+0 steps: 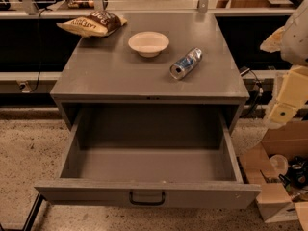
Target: Close top drawer
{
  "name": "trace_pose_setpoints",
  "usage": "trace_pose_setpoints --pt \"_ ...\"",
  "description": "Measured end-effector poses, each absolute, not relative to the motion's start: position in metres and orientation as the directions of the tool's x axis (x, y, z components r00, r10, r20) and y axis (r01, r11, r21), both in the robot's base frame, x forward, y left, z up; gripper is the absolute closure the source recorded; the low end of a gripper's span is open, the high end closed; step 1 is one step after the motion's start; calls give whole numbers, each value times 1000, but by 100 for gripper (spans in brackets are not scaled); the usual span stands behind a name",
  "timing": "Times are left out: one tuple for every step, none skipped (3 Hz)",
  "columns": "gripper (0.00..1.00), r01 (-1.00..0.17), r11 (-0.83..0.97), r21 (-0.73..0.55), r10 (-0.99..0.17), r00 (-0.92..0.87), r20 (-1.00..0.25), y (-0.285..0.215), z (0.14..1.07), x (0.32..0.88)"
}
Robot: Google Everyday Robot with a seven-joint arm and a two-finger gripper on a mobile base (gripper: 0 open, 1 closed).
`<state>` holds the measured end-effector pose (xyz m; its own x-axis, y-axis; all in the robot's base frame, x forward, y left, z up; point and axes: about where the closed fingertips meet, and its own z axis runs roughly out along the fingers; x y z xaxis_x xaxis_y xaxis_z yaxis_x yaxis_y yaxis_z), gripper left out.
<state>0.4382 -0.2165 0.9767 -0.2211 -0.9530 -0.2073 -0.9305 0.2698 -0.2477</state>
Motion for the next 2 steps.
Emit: trace_pose_setpoints --pt "0 -931 270 -248 -953 -221 -207 -216 977 438" --pt "0 -936 245 -251 -956 -191 -222 -202 959 428"
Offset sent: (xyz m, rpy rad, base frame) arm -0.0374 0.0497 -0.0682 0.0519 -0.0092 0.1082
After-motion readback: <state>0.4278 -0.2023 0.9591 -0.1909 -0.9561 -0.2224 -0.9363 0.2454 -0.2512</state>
